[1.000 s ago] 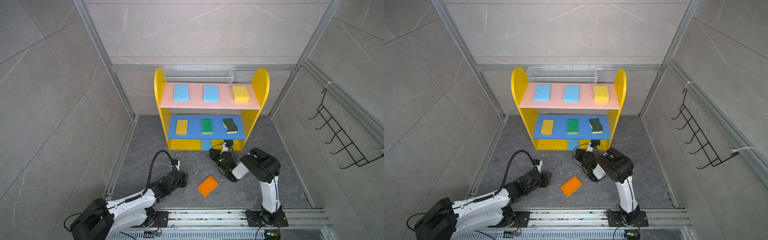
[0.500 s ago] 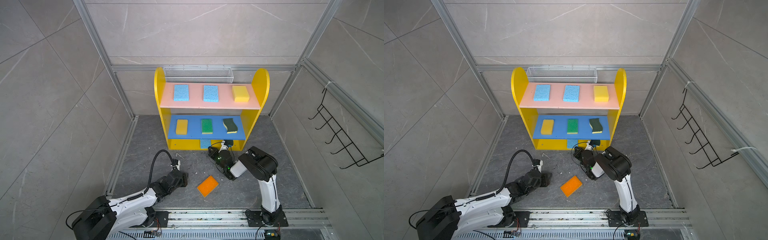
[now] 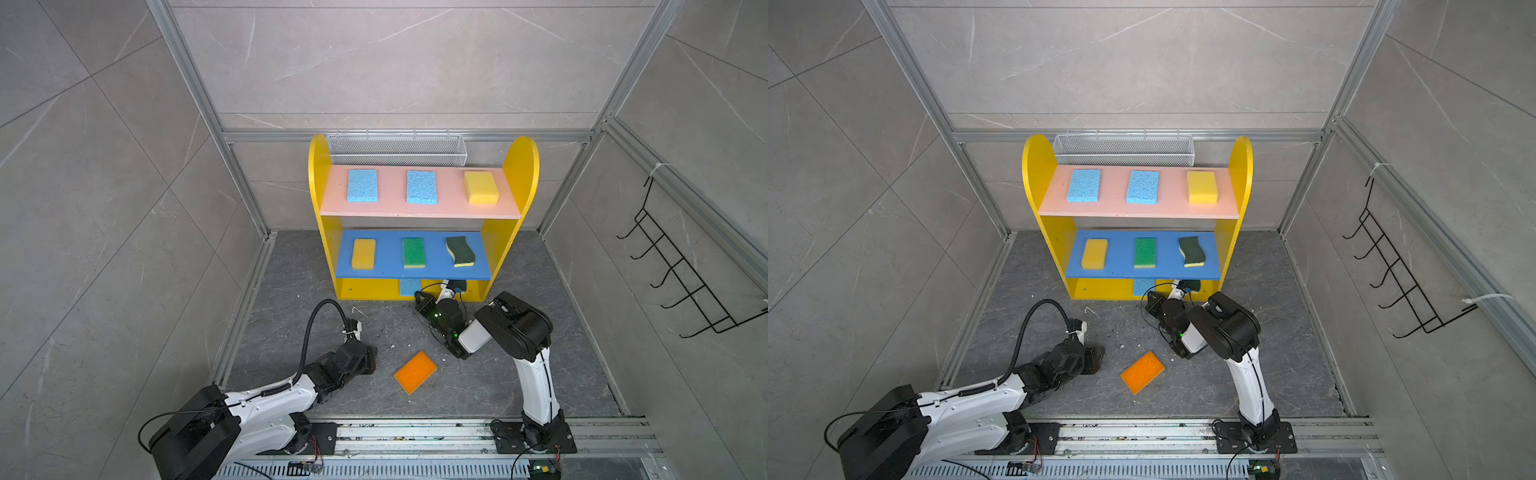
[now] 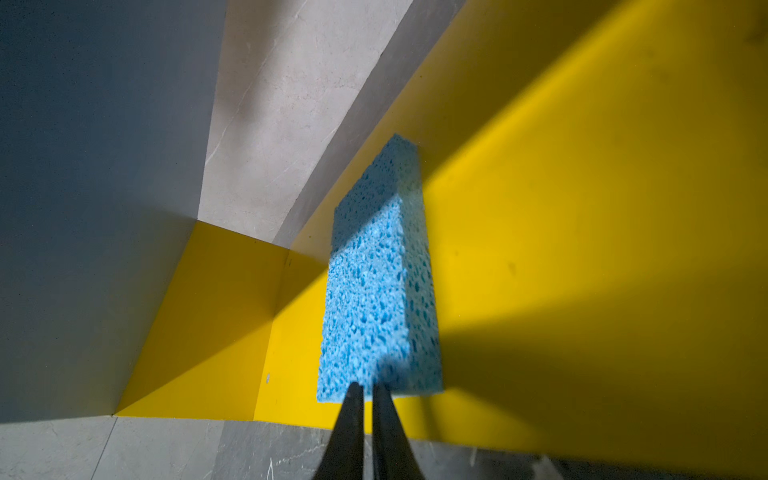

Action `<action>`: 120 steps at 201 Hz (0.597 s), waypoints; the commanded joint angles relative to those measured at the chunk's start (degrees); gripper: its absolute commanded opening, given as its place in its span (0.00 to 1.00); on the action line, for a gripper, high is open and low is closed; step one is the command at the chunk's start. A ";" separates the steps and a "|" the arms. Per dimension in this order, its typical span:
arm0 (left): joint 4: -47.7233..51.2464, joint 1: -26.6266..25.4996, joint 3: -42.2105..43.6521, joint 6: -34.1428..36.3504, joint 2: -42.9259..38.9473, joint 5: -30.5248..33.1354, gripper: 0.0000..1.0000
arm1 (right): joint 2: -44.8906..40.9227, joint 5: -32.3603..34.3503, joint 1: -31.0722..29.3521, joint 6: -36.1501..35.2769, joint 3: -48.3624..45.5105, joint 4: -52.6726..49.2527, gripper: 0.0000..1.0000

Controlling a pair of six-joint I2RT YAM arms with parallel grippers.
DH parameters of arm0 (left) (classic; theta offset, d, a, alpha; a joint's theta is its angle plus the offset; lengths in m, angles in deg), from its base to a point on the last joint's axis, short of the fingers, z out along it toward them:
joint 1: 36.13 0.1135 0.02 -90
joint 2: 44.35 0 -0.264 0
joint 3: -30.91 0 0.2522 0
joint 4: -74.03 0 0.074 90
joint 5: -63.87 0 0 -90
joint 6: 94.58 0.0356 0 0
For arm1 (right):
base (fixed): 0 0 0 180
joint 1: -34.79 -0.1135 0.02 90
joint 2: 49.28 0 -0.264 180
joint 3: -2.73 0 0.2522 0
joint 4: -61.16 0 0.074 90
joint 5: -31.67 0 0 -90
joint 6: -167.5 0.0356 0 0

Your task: Place and organize the cleaning sponges onto the shelf

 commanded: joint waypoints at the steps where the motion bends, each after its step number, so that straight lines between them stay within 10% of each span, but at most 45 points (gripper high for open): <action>1: -1.32 0.33 -0.58 -0.84 -0.51 0.11 0.52 | 3.78 -0.50 0.07 0.18 0.00 -6.88 0.11; 120: -0.40 0.28 -0.49 -0.92 -1.14 0.45 0.52 | 2.27 -0.10 -0.12 -0.86 -1.03 -8.14 0.11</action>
